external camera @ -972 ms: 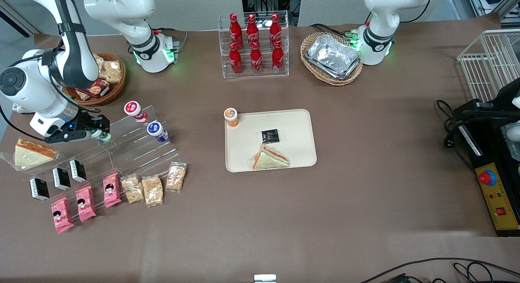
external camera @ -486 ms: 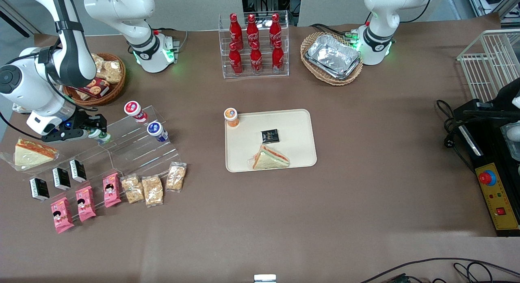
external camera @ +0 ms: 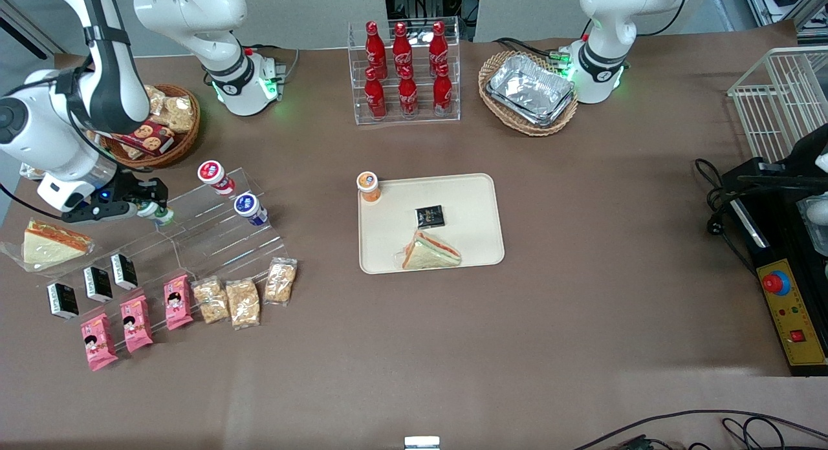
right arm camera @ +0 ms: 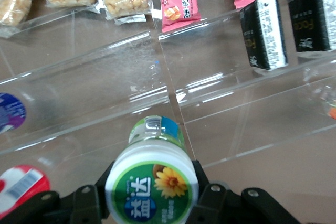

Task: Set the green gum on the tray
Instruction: 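Close the right gripper on the green-lidded gum bottle, then lift the green gum bottle up off the display with the right gripper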

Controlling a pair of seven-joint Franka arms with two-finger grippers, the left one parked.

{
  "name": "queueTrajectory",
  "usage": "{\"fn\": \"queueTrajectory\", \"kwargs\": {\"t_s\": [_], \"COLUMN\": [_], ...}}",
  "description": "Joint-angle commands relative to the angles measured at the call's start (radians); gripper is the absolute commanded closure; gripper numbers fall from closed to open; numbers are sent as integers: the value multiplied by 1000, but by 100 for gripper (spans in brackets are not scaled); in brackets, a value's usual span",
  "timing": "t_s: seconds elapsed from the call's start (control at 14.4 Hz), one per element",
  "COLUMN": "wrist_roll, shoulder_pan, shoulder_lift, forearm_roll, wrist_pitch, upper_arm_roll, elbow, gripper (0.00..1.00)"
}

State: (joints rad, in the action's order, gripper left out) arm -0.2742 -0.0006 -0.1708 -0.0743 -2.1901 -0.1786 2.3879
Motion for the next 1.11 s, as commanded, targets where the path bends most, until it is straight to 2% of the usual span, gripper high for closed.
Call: {"fn": "queueTrajectory", "kwargs": {"t_s": [0.0, 0.21, 0.35, 0.49, 0.62, 0.9, 1.04], "wrist_roll": [-3, 6, 36, 175, 359, 741, 933], "shoulder_pan": [1, 2, 2, 2, 2, 4, 4], "shoulder_lift": [-41, -33, -41, -42, -52, -35, 8], "forearm_roll": [-13, -2, 69, 106, 135, 283, 289], "wrist_pitch": [238, 468, 583, 685, 702, 627, 529], "upper_arm_roll": [11, 37, 80, 154, 296, 529, 676], "elbow": [-164, -349, -435, -501, -516, -524, -526], "gripper": [80, 81, 81, 81, 81, 81, 81]}}
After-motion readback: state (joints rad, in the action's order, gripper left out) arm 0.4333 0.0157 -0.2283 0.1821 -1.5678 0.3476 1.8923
